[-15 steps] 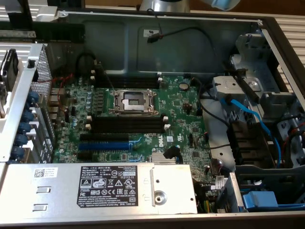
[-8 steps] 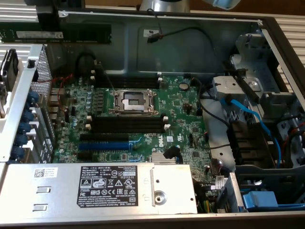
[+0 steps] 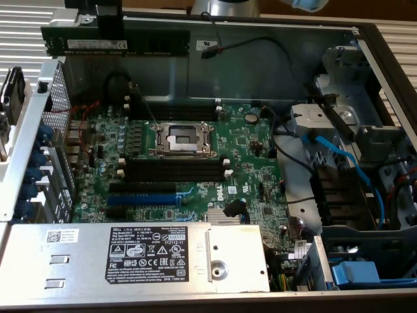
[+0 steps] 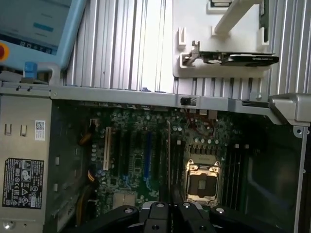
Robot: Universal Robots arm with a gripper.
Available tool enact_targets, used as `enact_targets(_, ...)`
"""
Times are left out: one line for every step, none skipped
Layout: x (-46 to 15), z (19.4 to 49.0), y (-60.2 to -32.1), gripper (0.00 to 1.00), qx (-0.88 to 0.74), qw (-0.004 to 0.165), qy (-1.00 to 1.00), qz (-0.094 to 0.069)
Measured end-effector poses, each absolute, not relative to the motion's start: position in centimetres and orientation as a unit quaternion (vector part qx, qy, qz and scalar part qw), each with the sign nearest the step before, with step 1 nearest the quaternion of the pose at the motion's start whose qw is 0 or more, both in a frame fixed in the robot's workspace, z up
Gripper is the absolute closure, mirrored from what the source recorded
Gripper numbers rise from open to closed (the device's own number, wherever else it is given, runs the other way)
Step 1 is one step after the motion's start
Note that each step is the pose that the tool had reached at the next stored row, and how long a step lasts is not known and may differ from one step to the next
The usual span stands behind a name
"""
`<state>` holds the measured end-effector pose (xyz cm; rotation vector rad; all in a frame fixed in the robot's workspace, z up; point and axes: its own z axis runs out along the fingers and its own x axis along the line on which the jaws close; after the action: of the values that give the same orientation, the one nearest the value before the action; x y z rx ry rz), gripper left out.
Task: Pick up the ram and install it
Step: 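Pick up the ram and move it above insertion slot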
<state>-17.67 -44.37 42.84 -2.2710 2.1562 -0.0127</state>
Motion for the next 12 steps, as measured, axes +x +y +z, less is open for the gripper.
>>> enact_targets(-17.5,42.8,-44.4,0.88,-0.725,0.006,0.689,-0.003)
enact_targets(-17.4,42.8,-44.4,0.88,-0.724,0.007,0.690,-0.003)
enact_targets(-17.2,42.7,-44.4,0.88,-0.723,0.009,0.691,-0.001)
enact_targets(-17.0,42.7,-44.3,0.88,-0.722,0.011,0.692,0.000)
enact_targets(-16.9,42.7,-44.2,0.88,-0.721,0.012,0.693,-0.001)
enact_targets(-16.7,42.7,-44.2,0.88,-0.720,0.013,0.694,-0.001)
enact_targets(-16.3,42.6,-44.0,0.88,-0.720,0.013,0.694,-0.001)
enact_targets(-16.0,42.6,-43.7,0.88,-0.719,0.013,0.694,-0.001)
enact_targets(-15.8,42.6,-42.9,0.88,-0.719,0.012,0.694,-0.001)
enact_targets(-15.6,42.6,-42.1,0.88,-0.719,0.012,0.694,-0.001)
enact_targets(-15.3,42.6,-41.6,0.88,-0.719,0.010,0.694,-0.003)
enact_targets(-15.3,42.6,-41.6,0.88,-0.719,0.009,0.695,-0.005)
